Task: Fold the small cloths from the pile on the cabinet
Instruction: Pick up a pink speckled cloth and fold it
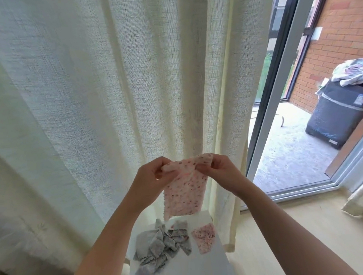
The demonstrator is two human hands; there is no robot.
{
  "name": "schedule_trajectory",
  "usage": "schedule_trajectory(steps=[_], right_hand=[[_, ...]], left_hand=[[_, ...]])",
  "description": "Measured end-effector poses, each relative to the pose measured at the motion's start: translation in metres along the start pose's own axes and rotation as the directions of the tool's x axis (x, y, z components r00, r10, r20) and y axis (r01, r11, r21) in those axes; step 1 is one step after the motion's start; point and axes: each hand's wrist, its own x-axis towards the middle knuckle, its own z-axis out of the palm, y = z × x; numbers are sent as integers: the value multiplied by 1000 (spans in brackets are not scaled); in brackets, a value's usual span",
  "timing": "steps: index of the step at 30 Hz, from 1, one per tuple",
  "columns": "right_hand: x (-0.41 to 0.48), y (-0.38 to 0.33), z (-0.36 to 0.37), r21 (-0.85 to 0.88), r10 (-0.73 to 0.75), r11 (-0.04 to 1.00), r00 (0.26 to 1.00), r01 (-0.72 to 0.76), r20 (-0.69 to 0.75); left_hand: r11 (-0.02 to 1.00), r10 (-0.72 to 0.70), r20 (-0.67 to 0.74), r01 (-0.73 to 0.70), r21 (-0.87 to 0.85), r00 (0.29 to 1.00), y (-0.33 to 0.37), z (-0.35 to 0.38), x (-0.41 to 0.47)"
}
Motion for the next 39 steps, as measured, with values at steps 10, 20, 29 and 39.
schedule_trajectory(steps=[10, 20, 29, 39], right_hand=[[-5, -7, 8, 23, 0, 1000, 999, 1, -41], [13, -2, 11, 215, 405, 903, 904, -372, -135], [3, 42, 17, 377, 522, 768, 847, -518, 101], [-1, 59, 16, 492, 582, 697, 812, -522, 37]], left_hand=[[986, -107, -125, 89, -140, 986, 9, 3, 1], [918, -359, 9, 355, -178, 933, -3, 5, 0], [650, -572, 166, 567, -507, 804, -19, 6, 0], [883, -461, 73, 465, -59, 884, -41, 11, -7]])
